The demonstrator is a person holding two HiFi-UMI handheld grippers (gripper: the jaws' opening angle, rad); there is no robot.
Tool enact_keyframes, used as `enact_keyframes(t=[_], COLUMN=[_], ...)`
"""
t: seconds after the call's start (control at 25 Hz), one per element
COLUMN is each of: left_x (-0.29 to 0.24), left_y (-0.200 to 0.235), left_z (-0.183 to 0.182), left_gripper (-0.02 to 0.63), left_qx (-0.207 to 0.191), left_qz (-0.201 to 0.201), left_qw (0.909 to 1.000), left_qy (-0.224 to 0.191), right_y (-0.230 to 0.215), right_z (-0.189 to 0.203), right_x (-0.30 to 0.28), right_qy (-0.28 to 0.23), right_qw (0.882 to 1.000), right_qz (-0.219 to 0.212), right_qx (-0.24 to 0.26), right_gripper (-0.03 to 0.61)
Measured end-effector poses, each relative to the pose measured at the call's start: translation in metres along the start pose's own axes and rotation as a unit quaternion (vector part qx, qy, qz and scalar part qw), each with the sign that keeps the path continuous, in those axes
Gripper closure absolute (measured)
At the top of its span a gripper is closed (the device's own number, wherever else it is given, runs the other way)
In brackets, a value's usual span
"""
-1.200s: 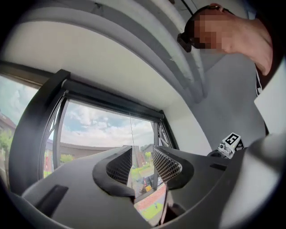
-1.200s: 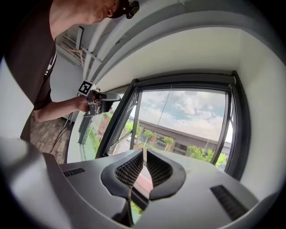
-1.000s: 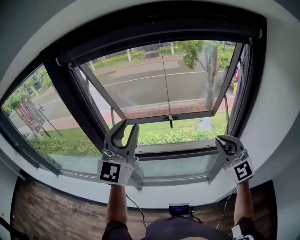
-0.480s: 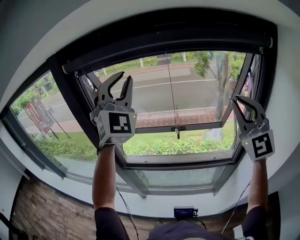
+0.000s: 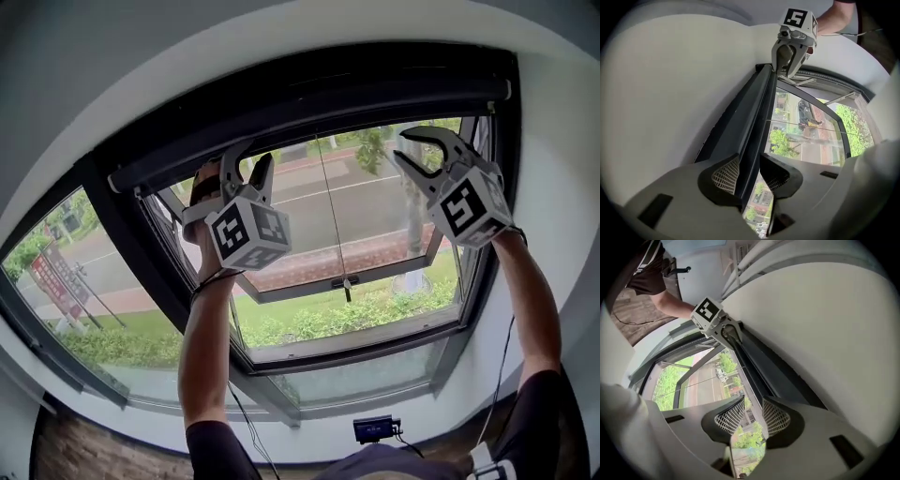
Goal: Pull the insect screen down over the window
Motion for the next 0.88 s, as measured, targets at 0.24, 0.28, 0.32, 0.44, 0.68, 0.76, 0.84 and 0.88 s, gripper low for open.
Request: enact_keyframes(t=[0.24,0.28,0.32,0.44,0.68,0.76,0.84,0.88], left_x=[-0.01,-0.009,-0.01,-0.017,-0.024,-0.024,-0.024,-0.024], left_y=[0.001,0.0,-0.002,-0.005,-0.004,-0.001,0.004,0.006], left_z=[-0.011,-0.01,-0.009,-0.006,-0.007,-0.006,-0.006,-0.007], left_gripper=[0.509,0.511,0.511,0.509,0.522,0.529,0.559,0.572], left_qx=[-0.027,-0.034,-0.039,-0.035,-0.033,-0.033,-0.032,-0.036], left_qz=[0.018,0.021,0.026,0.042,0.053,0.067,0.083,0.09], left_qw=[0.9992,0.9987,0.9982,0.9978,0.9976,0.9966,0.9953,0.9945], left_qy=[0.024,0.032,0.037,0.038,0.032,0.034,0.036,0.039], right_y=[-0.008,-0.01,-0.011,-0.014,-0.019,-0.021,-0.023,-0.024], right_z=[-0.021,-0.022,-0.022,-0.023,-0.021,-0.019,-0.019,-0.019], right_x=[-0.039,-0.044,-0.047,-0.053,-0.063,-0.065,-0.065,-0.065], right_qy=[0.011,0.013,0.015,0.018,0.021,0.017,0.016,0.018], right_qw=[0.997,0.997,0.996,0.996,0.995,0.995,0.995,0.994], right_qz=[-0.036,-0.039,-0.041,-0.046,-0.048,-0.057,-0.072,-0.079], right_qx=[0.065,0.069,0.074,0.079,0.086,0.081,0.072,0.069], right_gripper=[0.46,0.46,0.46,0.46,0.46,0.46,0.46,0.46])
Point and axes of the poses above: the fingertips, and each gripper's own axes: x backward along the fingers, y to its left, z out of its underside, the point moved 9 cm from there along x, backward along the fingers, and after that the axes turned 8 degrees about x, right-handed, at the moved point
